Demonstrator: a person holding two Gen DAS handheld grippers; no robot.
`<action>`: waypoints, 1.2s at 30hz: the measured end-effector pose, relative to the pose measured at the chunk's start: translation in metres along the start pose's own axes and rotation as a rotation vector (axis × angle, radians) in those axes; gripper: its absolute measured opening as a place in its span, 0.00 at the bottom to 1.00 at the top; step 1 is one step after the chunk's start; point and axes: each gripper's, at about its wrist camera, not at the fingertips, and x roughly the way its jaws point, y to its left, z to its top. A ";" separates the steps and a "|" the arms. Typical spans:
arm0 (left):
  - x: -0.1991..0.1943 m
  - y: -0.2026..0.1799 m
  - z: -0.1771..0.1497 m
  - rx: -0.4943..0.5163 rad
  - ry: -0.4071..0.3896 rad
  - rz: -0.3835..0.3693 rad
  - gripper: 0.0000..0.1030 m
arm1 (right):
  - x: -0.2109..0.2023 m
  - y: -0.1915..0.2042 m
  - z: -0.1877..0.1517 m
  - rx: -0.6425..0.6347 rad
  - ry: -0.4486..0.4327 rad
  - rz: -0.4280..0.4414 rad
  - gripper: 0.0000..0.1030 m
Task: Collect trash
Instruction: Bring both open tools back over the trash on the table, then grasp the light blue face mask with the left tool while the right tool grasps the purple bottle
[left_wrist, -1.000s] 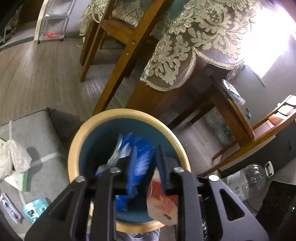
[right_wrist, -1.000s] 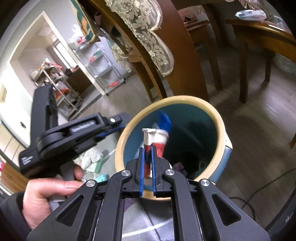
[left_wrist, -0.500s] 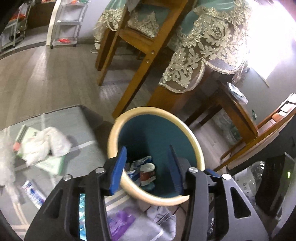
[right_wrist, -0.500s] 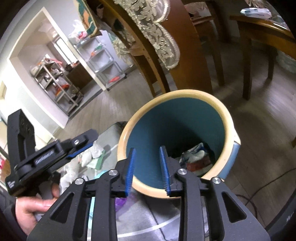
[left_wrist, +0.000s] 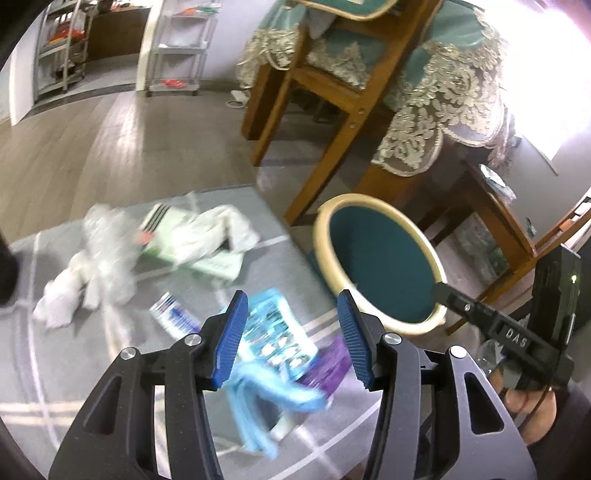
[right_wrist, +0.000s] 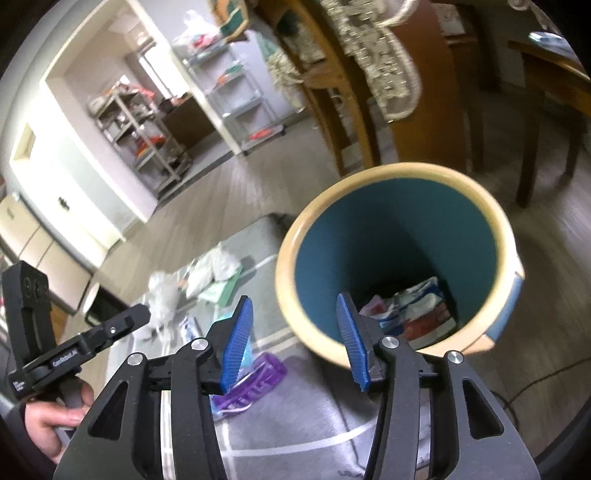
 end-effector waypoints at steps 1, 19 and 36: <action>-0.002 0.005 -0.005 -0.009 0.005 0.004 0.49 | 0.002 0.003 -0.002 -0.008 0.010 0.006 0.49; 0.035 0.027 -0.049 -0.146 0.141 0.019 0.49 | 0.041 0.031 -0.035 -0.085 0.212 0.057 0.59; 0.035 0.028 -0.066 -0.138 0.181 0.018 0.08 | 0.069 0.022 -0.047 0.004 0.322 0.083 0.60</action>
